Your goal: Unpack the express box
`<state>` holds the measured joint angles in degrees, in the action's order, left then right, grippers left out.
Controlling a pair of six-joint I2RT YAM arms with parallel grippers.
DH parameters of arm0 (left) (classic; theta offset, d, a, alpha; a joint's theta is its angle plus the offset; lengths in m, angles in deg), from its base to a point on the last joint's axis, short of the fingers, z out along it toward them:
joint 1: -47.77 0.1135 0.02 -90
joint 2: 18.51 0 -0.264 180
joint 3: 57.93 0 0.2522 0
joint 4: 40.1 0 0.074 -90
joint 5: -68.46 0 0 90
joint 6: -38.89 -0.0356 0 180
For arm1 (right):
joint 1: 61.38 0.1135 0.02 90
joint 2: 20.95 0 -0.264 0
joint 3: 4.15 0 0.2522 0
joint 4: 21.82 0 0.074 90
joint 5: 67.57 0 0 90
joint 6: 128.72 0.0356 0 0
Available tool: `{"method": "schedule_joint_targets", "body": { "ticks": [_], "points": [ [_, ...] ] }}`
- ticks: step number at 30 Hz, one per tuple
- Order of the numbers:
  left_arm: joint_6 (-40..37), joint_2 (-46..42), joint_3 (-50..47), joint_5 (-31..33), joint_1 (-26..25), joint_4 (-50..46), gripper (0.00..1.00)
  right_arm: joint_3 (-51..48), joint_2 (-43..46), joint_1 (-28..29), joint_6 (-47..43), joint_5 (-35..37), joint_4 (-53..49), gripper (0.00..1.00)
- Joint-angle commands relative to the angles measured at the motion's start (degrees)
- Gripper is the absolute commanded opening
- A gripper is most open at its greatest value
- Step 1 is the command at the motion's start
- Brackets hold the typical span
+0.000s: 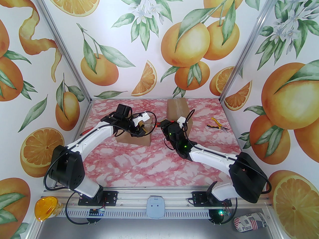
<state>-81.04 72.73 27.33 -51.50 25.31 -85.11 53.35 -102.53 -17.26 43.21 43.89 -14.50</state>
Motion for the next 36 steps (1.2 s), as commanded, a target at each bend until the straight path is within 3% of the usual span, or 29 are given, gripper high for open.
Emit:
{"method": "schedule_joint_targets", "body": {
  "ticks": [1, 7, 13, 16, 20, 23, 30, 36],
  "points": [
    [3.67, 3.07, 2.5, 14.66, 2.99, 8.63, 0.51, -2.81, 4.79, 5.22, 0.92, -8.72, -5.2, 0.0],
    [-0.95, 1.55, 1.16, 10.13, 2.47, 6.83, 0.53, -4.2, 6.36, 5.0, 1.63, -8.1, -4.9, 0.0],
    [-13.18, -3.2, -2.19, 3.58, 1.63, 0.09, 0.57, -2.88, 5.81, 0.24, -2.41, -10.77, -4.02, 0.0],
    [-15.67, -4.3, -2.94, 1.63, 1.71, -3.01, 0.59, -1.96, 7.38, -3.34, -5.42, -12.1, -5.53, 0.0],
    [-13.15, -4.32, -2.6, -0.71, 1.73, -2.72, 0.59, 1.82, 7.45, -7.66, -10.93, -17.83, -12.58, 0.0],
    [-10.53, -4.83, -2.02, -0.56, 1.63, -0.72, 0.62, 6.24, 4.53, -7.85, -16.2, -21.81, -18.53, 0.0],
    [-6.88, -7.16, -0.34, 2.66, 1.71, 0.32, 0.71, 21.56, -10.92, -7.14, -25.79, -35.93, -30.6, 0.0],
    [-3.3, -11.0, -0.66, 5.47, 2.74, 2.21, 0.76, 29.16, -19.48, -8.02, -31.83, -39.8, -39.6, 0.0]
  ]
}}
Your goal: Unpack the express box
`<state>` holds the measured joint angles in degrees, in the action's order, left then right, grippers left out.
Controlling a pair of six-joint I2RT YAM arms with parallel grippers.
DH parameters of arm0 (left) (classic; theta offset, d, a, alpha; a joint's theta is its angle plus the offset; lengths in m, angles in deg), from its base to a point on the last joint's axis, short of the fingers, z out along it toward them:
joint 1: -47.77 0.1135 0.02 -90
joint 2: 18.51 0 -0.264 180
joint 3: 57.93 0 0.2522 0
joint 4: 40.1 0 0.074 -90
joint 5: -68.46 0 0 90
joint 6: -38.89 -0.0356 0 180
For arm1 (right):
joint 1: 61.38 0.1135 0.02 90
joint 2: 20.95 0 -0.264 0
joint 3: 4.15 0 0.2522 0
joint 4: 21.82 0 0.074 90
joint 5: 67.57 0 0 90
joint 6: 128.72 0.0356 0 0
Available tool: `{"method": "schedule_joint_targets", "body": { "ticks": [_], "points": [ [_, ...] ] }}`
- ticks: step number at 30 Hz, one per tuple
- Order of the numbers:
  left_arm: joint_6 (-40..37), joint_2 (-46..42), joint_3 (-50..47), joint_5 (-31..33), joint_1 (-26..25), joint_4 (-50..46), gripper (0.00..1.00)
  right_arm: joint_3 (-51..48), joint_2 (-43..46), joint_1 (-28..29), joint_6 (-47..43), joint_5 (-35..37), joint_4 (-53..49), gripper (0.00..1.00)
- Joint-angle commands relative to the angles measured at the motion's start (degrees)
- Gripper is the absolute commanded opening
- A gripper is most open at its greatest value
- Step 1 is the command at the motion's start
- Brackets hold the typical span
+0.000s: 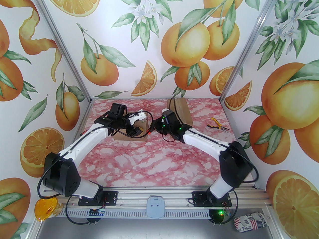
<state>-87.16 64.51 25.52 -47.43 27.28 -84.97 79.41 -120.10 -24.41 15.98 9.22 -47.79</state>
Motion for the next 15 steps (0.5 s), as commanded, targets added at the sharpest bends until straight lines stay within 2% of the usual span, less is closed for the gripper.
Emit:
{"method": "schedule_joint_targets", "body": {
  "ticks": [1, 4, 8, 10, 15],
  "points": [
    [4.05, -3.38, 1.16, 2.1, 1.12, 2.43, 0.77, 3.94, -3.36, -1.31, -4.81, -6.79, -6.46, 0.0],
    [7.92, -4.36, 1.74, 4.19, 2.59, 2.59, 0.79, 7.28, -8.04, -2.56, -5.13, -10.5, -8.71, 0.03],
    [12.93, -3.69, 4.02, 6.34, 5.58, 0.31, 0.81, 10.4, -12.55, -3.77, -3.81, -12.89, -10.58, 0.2],
    [15.44, -2.22, 6.11, 7.3, 7.25, -1.03, 0.81, 11.23, -12.73, -4.08, -3.78, -11.53, -11.81, 0.24],
    [22.38, 5.53, 13.84, 5.11, 11.85, -3.71, 0.81, 14.06, -12.11, -4.63, -6.03, -5.94, -15.77, 0.47]
  ]
}}
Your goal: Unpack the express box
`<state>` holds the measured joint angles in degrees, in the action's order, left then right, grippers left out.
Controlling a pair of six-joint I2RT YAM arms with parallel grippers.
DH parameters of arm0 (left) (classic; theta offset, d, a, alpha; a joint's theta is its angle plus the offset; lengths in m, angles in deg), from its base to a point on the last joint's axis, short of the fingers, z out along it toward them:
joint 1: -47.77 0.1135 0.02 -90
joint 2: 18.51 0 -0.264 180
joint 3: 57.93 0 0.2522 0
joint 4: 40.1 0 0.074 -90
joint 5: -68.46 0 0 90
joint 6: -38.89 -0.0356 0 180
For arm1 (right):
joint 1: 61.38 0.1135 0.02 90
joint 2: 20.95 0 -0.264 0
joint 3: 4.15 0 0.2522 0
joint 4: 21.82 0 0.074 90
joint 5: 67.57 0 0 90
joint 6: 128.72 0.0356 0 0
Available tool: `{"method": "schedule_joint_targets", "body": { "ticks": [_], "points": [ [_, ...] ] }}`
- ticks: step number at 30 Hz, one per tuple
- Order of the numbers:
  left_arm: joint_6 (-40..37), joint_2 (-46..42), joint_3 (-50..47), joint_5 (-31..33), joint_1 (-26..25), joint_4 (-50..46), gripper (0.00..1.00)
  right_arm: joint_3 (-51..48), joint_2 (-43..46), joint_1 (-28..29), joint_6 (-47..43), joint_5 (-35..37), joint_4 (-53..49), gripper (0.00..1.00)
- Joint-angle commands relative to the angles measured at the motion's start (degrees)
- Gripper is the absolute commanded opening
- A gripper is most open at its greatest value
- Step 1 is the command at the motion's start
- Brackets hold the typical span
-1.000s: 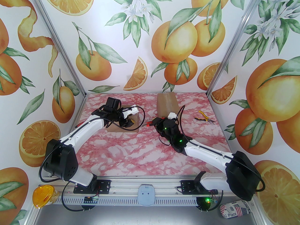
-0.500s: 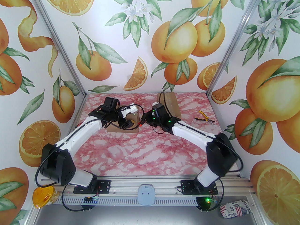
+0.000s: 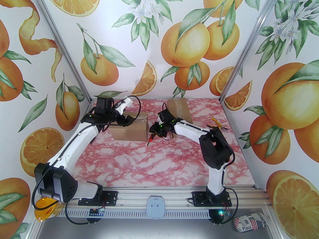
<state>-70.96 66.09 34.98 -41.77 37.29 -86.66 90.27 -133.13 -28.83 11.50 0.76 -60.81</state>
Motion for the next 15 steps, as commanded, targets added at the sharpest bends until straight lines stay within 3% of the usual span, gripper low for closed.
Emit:
{"method": "schedule_joint_targets", "body": {
  "ticks": [1, 8, 12, 15],
  "points": [
    [7.38, 6.23, 6.63, -1.03, 2.42, -3.07, 0.81, 3.77, 1.01, -0.25, -1.9, 3.77, -3.41, 0.5],
    [9.19, 21.24, 22.0, -3.37, 4.67, -10.18, 0.82, 4.44, 2.03, -0.88, -3.3, 7.83, -5.86, 0.69],
    [8.16, 28.13, 30.1, -4.05, 5.1, -13.99, 0.83, 3.41, 5.87, -0.75, -3.98, 8.52, -6.66, 0.71],
    [7.14, 32.25, 35.07, -5.72, 5.79, -17.69, 0.83, 1.7, 9.74, 0.25, -4.16, 3.87, -6.82, 0.69]
  ]
}}
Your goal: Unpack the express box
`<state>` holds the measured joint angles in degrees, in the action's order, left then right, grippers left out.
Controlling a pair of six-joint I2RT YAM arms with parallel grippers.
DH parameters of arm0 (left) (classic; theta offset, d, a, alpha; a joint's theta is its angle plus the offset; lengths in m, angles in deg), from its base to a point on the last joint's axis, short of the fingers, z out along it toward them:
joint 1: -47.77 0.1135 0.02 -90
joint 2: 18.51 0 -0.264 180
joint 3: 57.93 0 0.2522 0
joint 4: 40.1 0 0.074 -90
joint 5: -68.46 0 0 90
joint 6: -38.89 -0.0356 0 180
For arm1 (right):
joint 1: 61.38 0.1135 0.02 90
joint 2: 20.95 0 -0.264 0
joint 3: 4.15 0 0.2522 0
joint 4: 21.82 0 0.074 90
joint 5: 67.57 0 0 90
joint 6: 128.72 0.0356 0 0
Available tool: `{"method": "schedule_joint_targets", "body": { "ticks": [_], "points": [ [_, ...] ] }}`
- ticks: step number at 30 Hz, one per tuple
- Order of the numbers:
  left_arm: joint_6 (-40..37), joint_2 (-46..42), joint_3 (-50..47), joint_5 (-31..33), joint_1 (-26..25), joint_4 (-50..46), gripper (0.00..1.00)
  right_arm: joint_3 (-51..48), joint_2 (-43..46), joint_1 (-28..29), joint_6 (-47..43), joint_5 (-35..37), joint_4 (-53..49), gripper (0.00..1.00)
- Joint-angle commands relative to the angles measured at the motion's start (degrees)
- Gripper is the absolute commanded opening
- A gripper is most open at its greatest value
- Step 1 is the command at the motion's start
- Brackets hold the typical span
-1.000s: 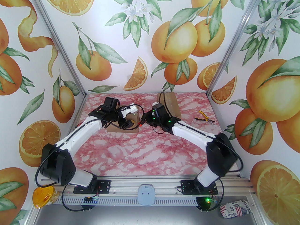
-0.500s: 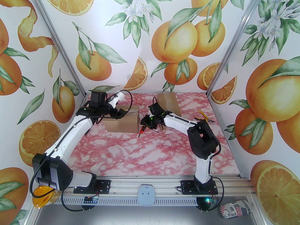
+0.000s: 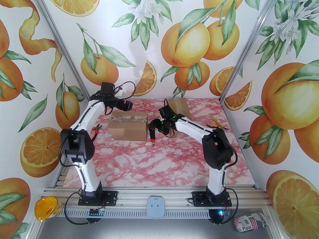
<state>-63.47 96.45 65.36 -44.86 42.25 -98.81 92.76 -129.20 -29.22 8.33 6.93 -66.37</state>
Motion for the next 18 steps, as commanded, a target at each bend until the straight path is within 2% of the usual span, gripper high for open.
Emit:
{"method": "schedule_joint_targets", "body": {
  "ticks": [1, 5, 8, 15, 17, 18],
  "points": [
    [-0.22, 2.62, 5.22, -4.32, 1.37, -6.05, 0.83, -1.44, 6.93, 1.72, -0.91, -3.54, -1.82, 0.68],
    [2.55, 3.87, 4.33, -11.81, 3.94, -6.12, 0.8, -4.24, 10.23, 7.28, 1.32, -5.66, 0.21, 0.64],
    [2.88, 4.05, 3.45, -17.24, 4.68, -7.41, 0.78, -3.68, 8.41, 11.08, 4.04, -8.83, 5.44, 0.62],
    [3.4, -0.98, -4.09, -18.52, 5.81, -6.69, 0.77, 4.4, 0.29, 13.15, 5.08, -10.38, 8.21, 0.62],
    [7.09, -8.98, -16.62, -19.55, 9.09, -1.93, 0.75, 9.69, -4.32, 12.25, 6.1, -7.28, 10.84, 0.64],
    [8.09, -11.03, -19.5, -20.14, 9.72, -0.8, 0.75, 10.89, -5.04, 11.93, 6.3, -7.03, 12.59, 0.64]
  ]
}}
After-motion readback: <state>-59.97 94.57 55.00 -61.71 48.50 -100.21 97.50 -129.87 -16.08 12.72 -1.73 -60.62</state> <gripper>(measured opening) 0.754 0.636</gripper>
